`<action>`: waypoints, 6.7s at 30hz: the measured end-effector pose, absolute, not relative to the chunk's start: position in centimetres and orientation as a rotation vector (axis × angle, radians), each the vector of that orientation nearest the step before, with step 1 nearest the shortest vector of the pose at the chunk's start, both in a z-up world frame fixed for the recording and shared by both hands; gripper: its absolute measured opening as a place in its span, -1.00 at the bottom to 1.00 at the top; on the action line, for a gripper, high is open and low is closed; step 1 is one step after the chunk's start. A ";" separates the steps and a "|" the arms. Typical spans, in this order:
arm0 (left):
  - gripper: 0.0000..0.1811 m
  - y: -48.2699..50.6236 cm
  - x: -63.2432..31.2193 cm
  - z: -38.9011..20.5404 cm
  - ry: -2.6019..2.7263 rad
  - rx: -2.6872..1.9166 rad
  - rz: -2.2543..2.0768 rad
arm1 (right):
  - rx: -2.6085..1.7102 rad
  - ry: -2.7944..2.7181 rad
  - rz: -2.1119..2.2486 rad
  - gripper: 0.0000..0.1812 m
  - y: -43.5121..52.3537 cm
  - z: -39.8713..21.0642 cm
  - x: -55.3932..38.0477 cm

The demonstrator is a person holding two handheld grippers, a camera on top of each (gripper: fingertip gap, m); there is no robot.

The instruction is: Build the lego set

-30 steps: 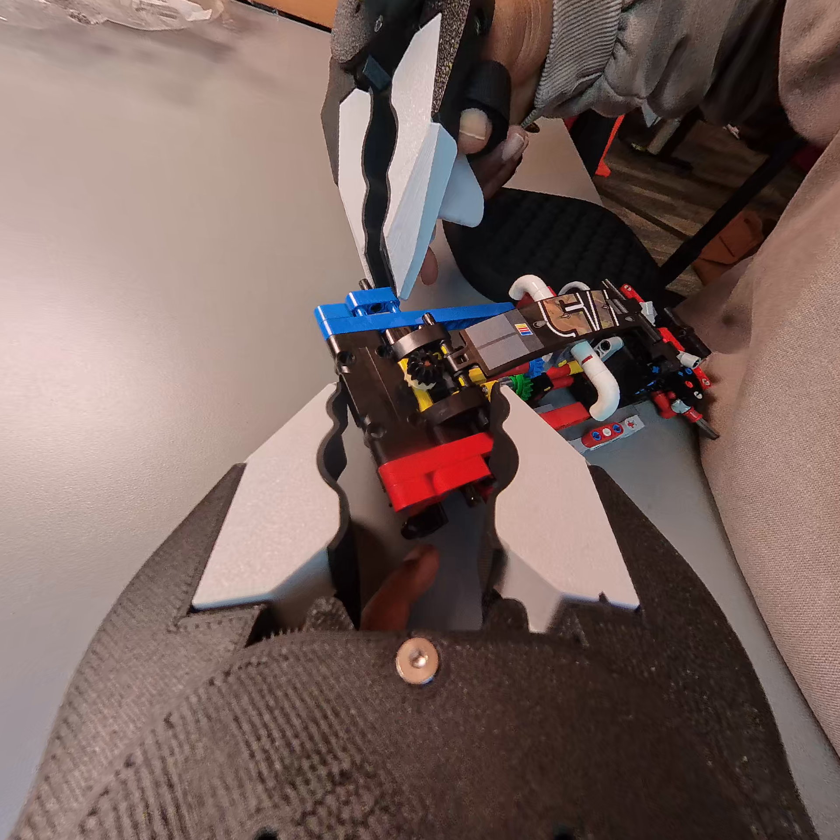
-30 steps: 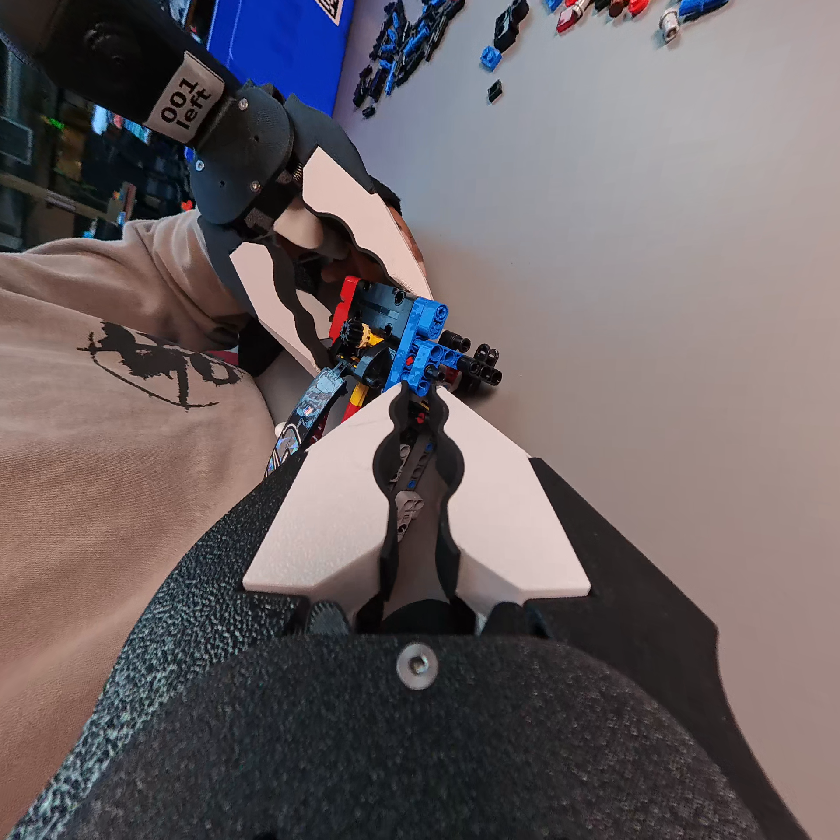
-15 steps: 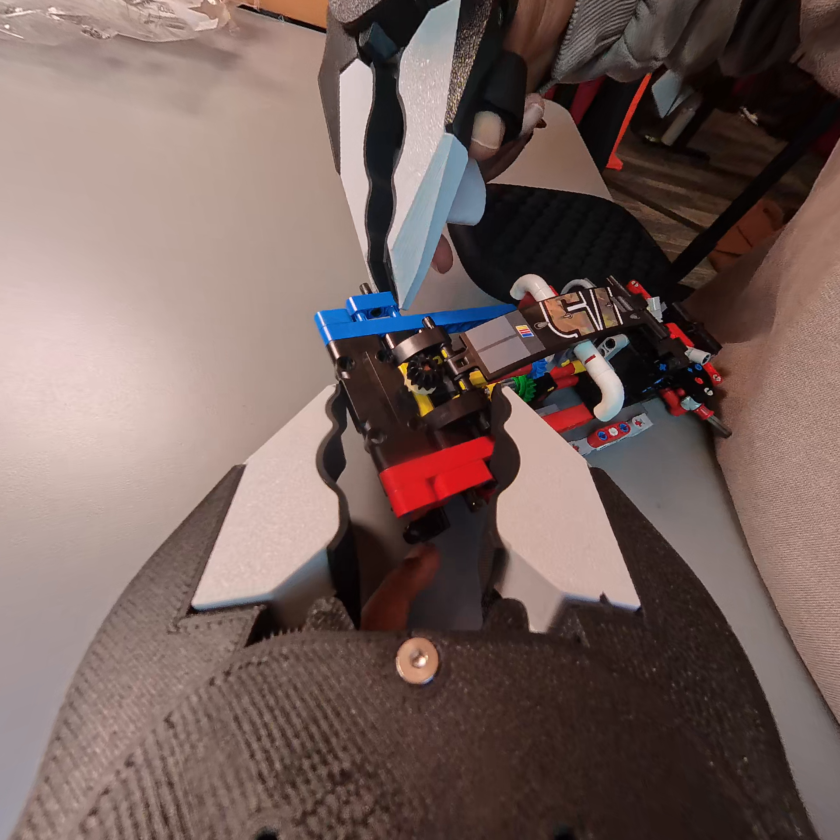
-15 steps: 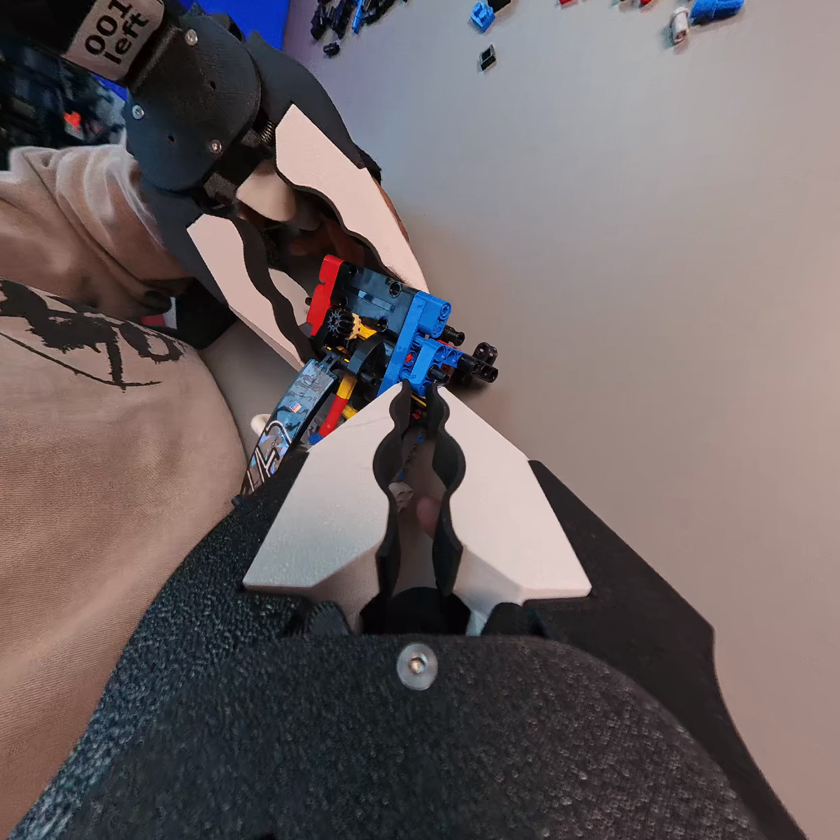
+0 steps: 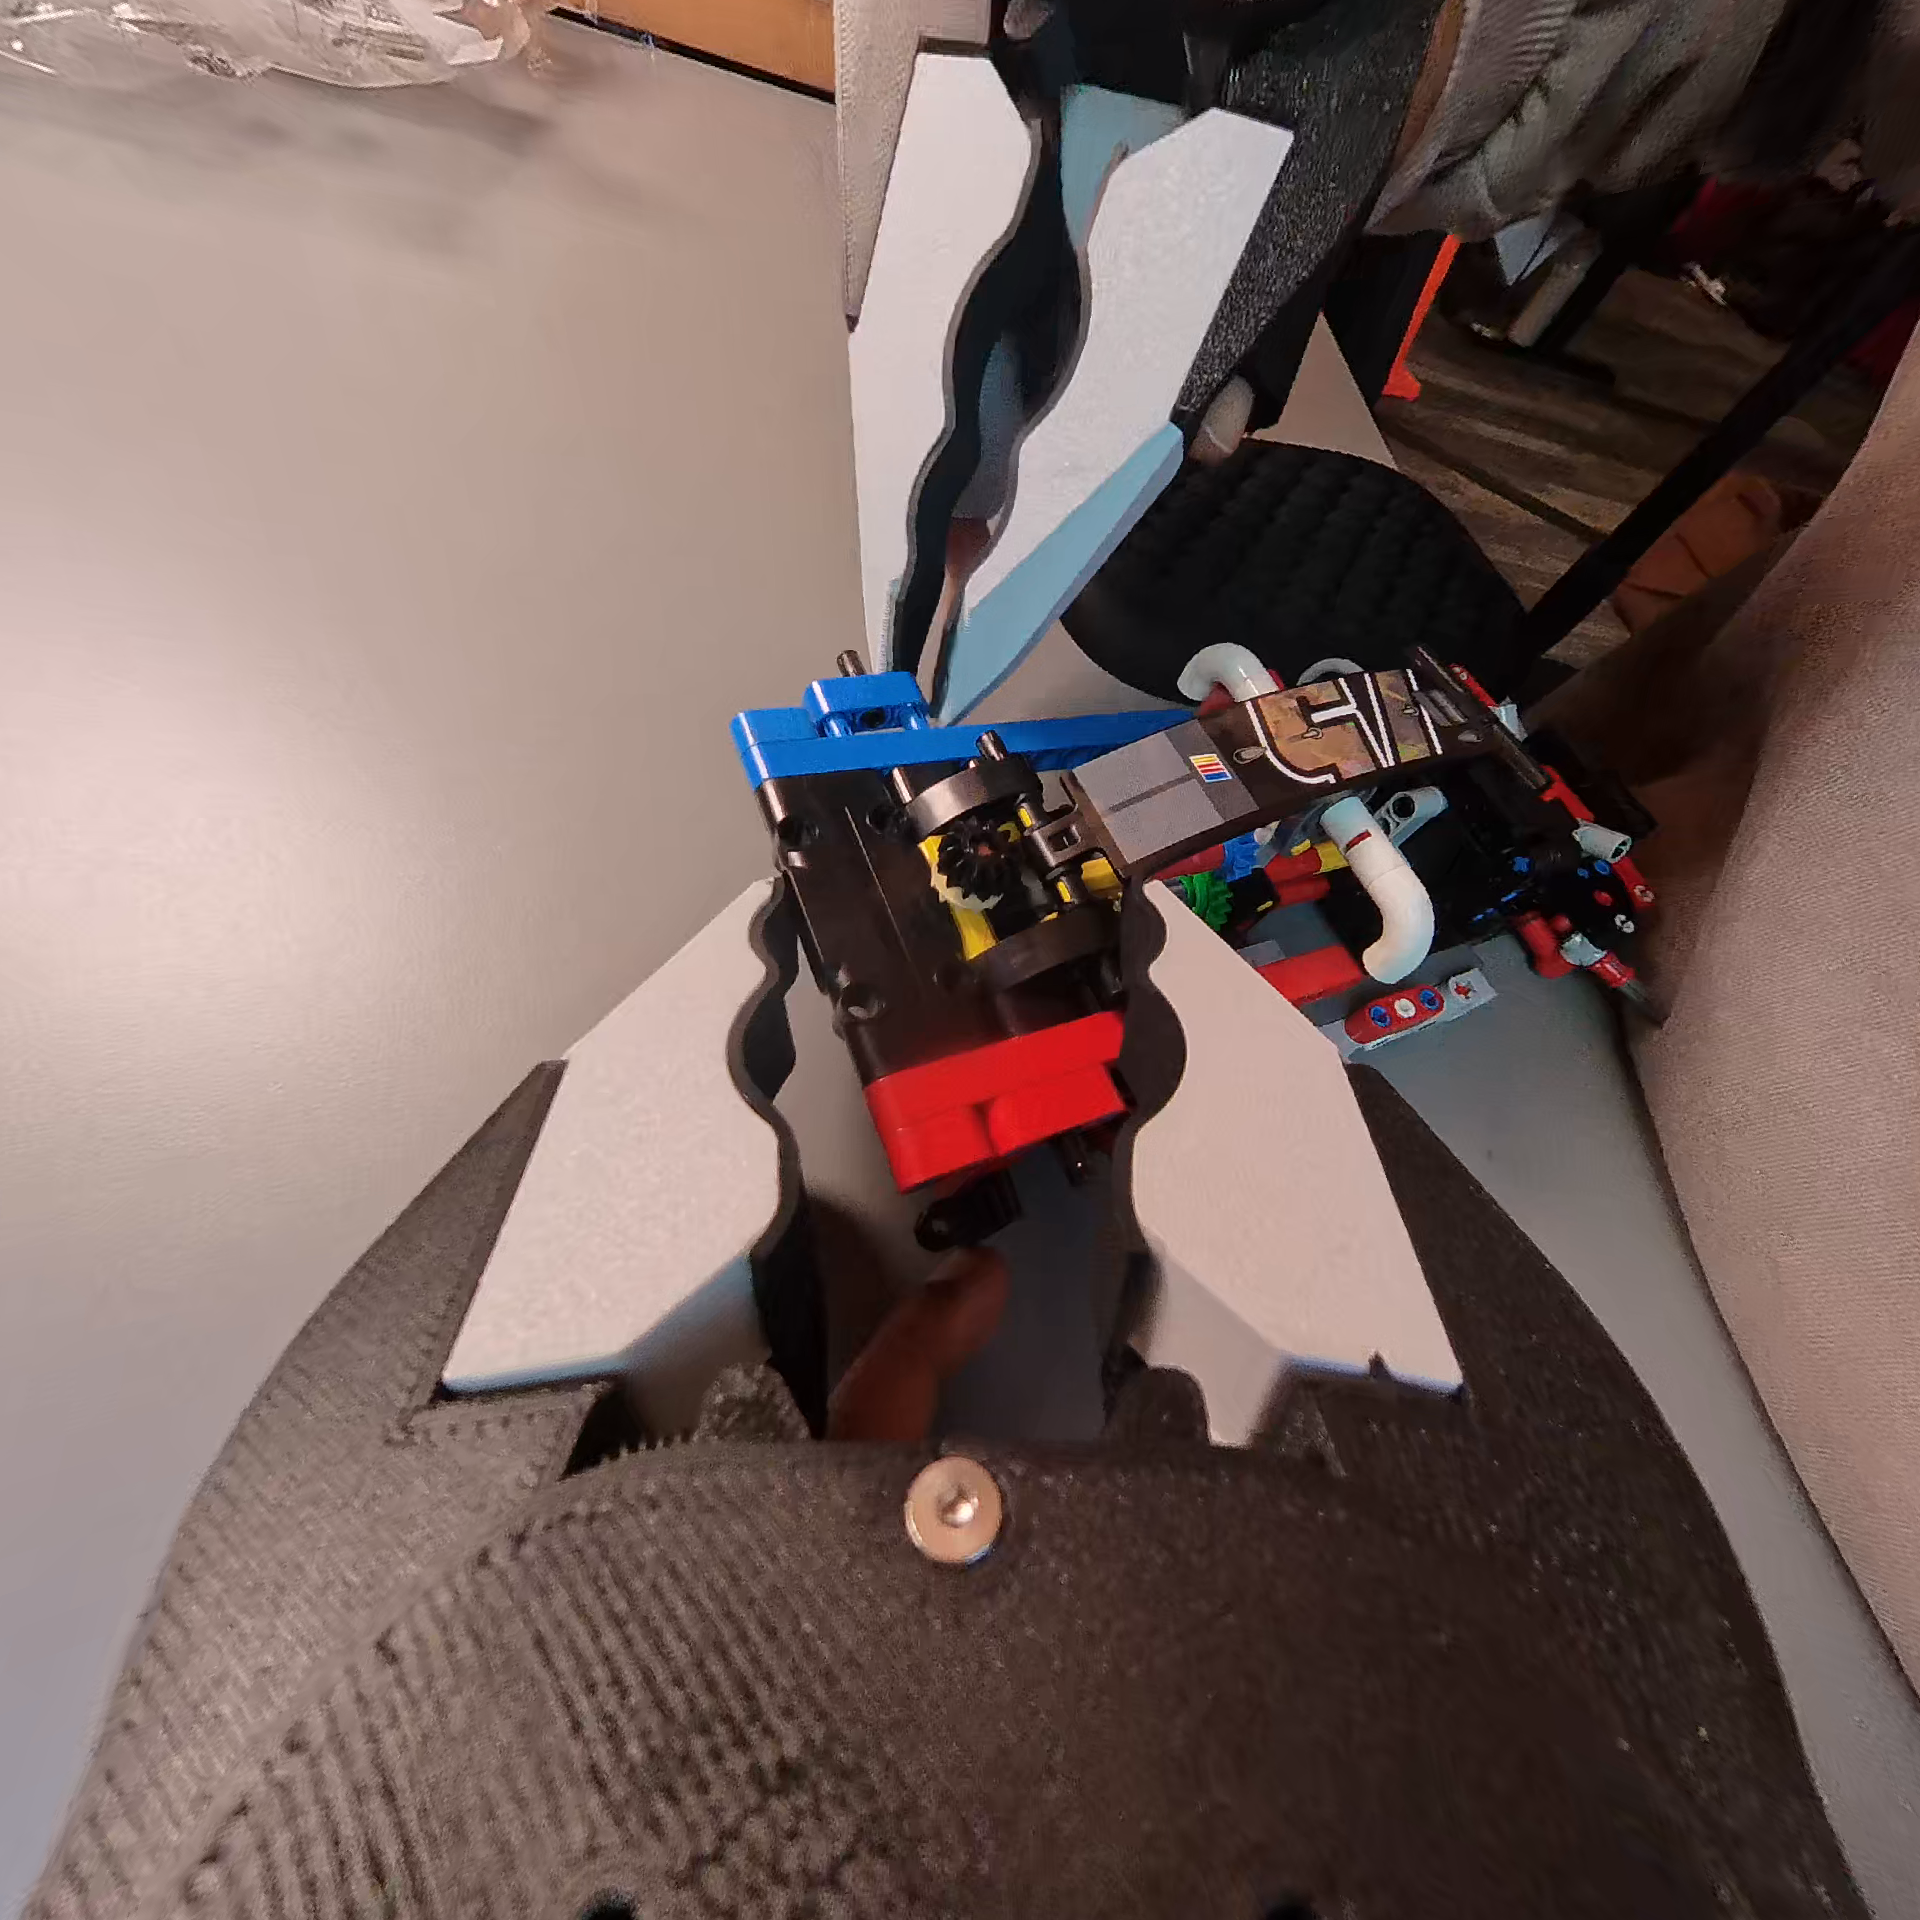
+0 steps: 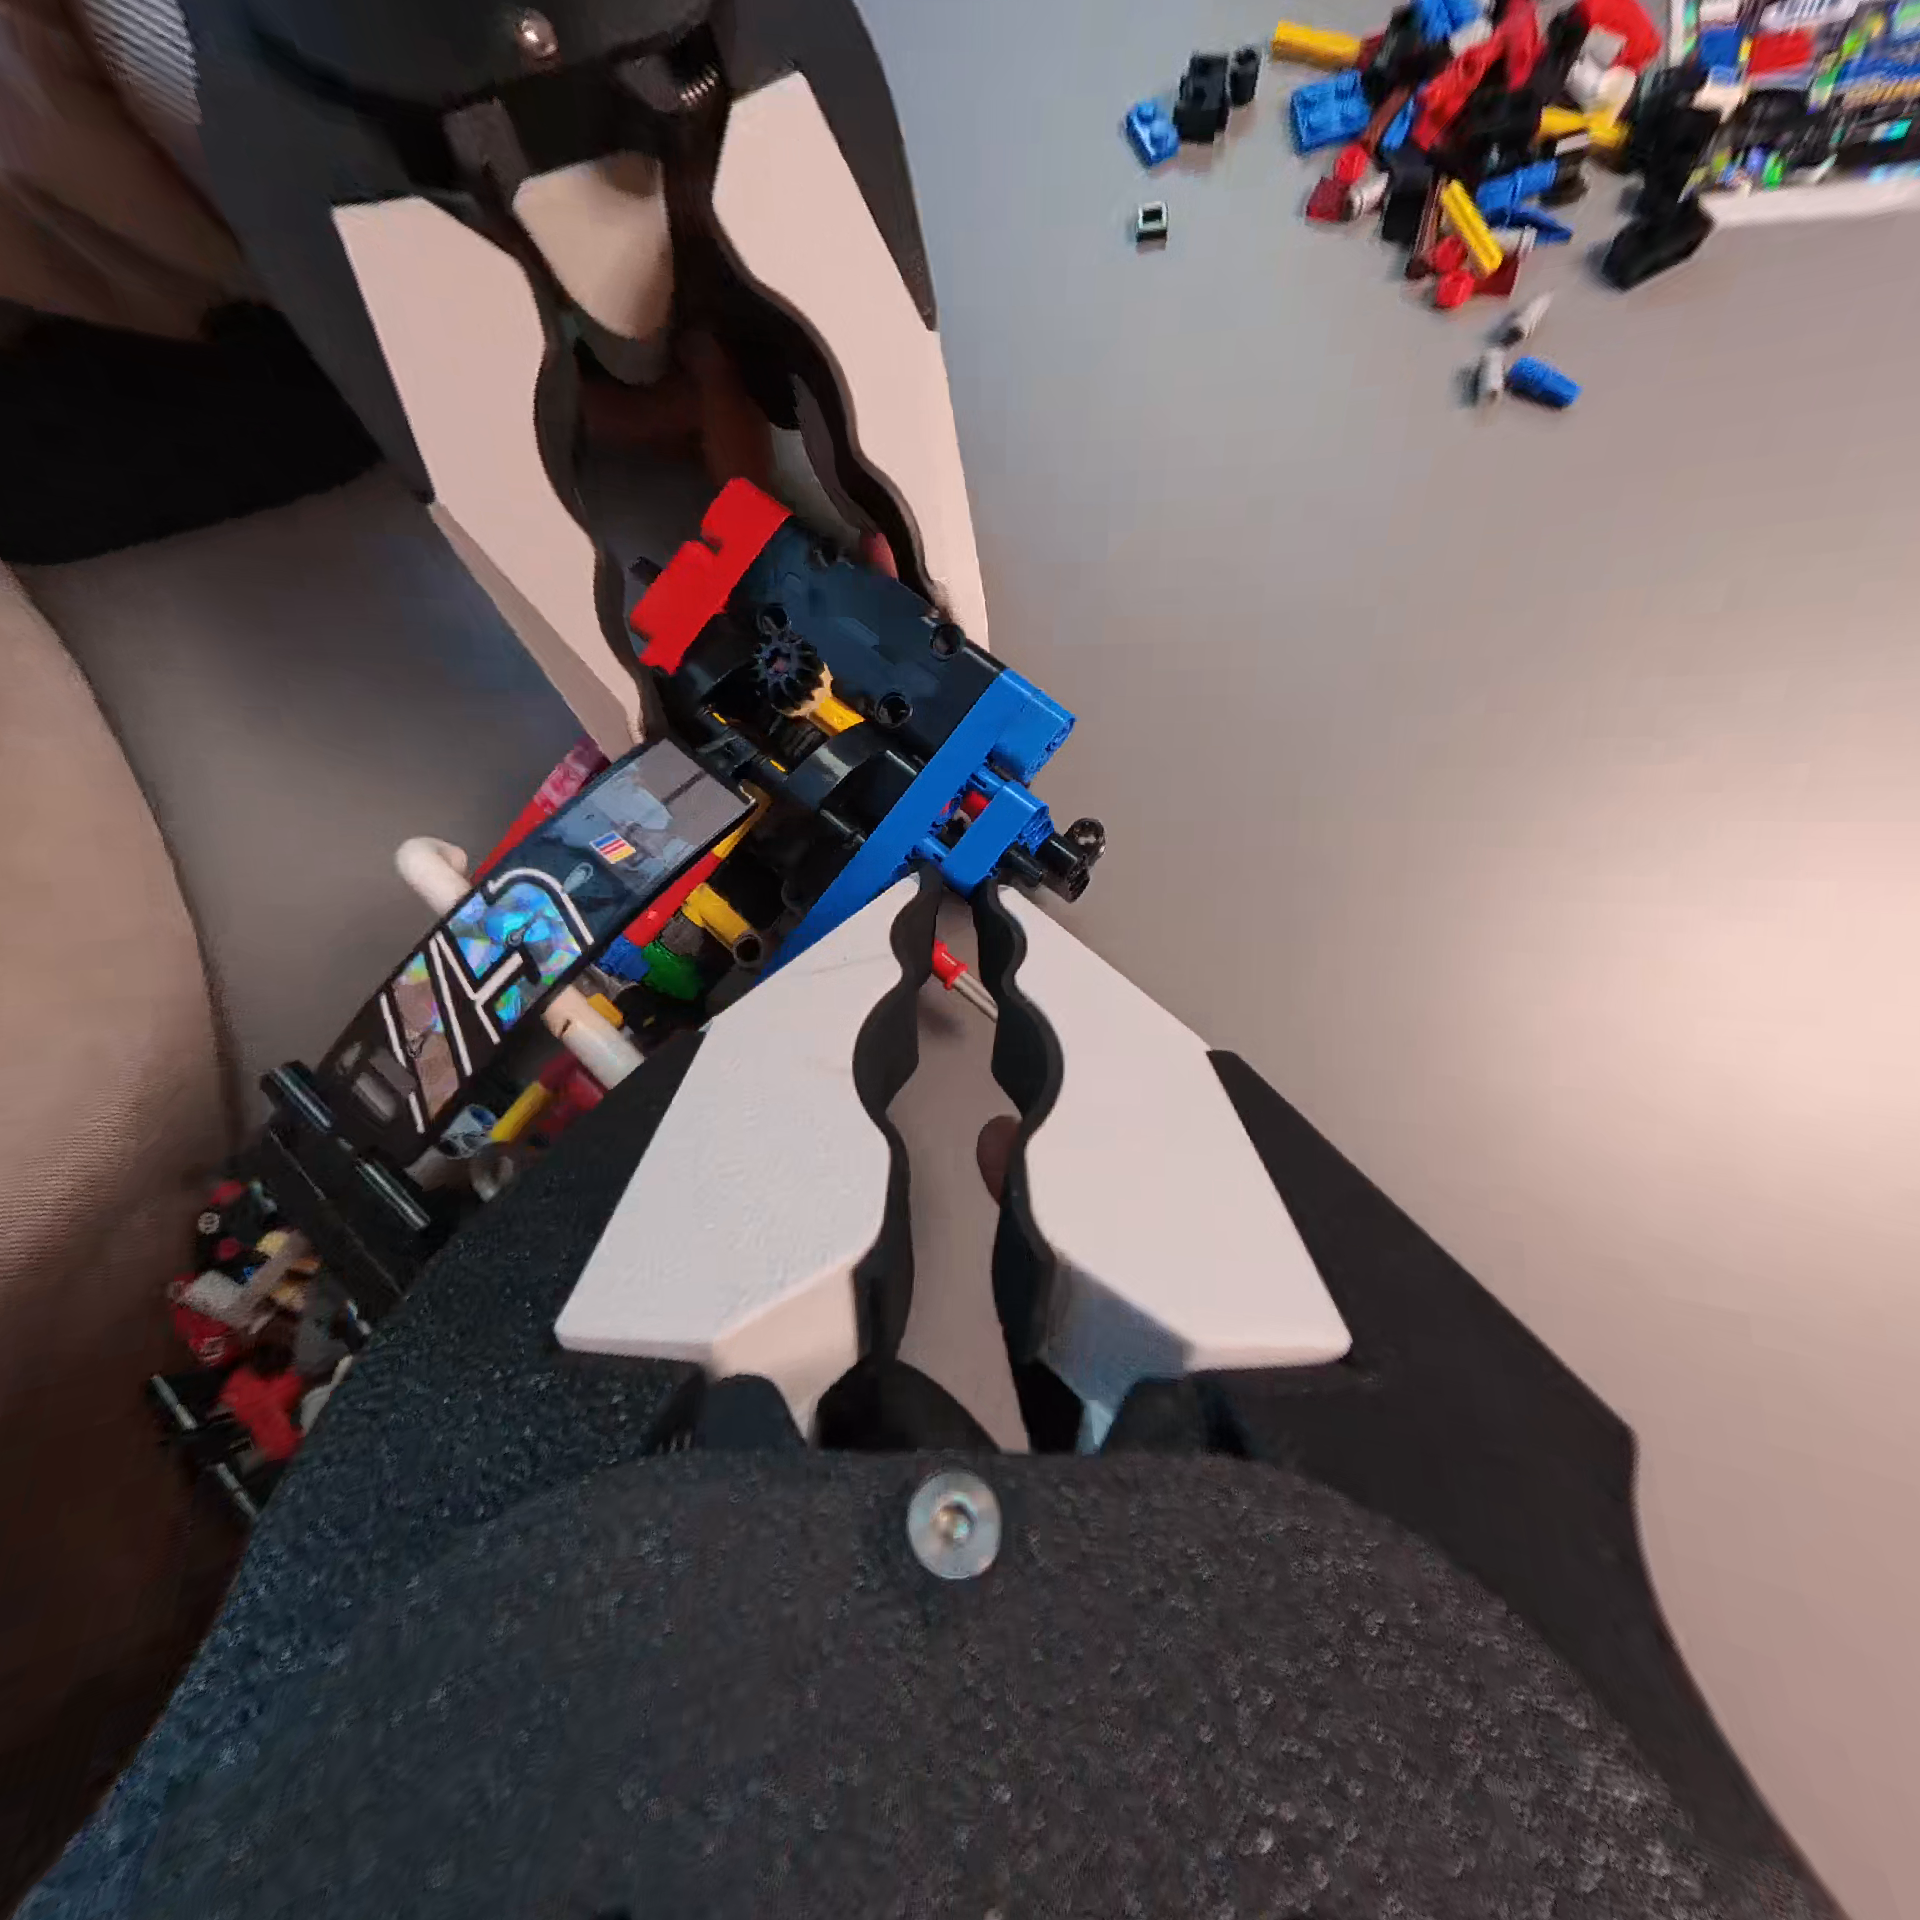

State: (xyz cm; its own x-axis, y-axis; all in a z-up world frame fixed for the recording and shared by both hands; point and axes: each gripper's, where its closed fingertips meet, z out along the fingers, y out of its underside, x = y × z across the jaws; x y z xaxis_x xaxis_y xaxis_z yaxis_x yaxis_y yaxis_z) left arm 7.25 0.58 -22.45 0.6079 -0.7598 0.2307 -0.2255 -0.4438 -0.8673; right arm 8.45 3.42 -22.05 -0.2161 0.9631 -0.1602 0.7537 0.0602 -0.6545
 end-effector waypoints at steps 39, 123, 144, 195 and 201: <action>-0.31 0.7 7.7 -22.3 0.835 -1.951 -0.907 | -1.118 -2.368 1.307 -0.90 4.4 -21.7 8.8; -0.47 0.2 1.8 -24.5 0.961 -2.022 -0.558 | -1.207 -2.125 1.115 -0.96 6.0 -24.1 6.7; -0.47 1.1 0.8 -24.5 0.959 -2.023 -0.564 | -1.250 -2.145 0.999 -0.95 6.9 -24.7 5.7; -0.48 2.0 -0.4 -24.6 0.999 -2.014 -0.564 | -1.209 -2.102 1.084 -0.88 7.5 -24.1 3.6; -0.48 1.9 -0.5 -24.7 1.001 -2.017 -0.578 | -1.211 -2.090 1.068 -0.87 7.3 -24.1 3.3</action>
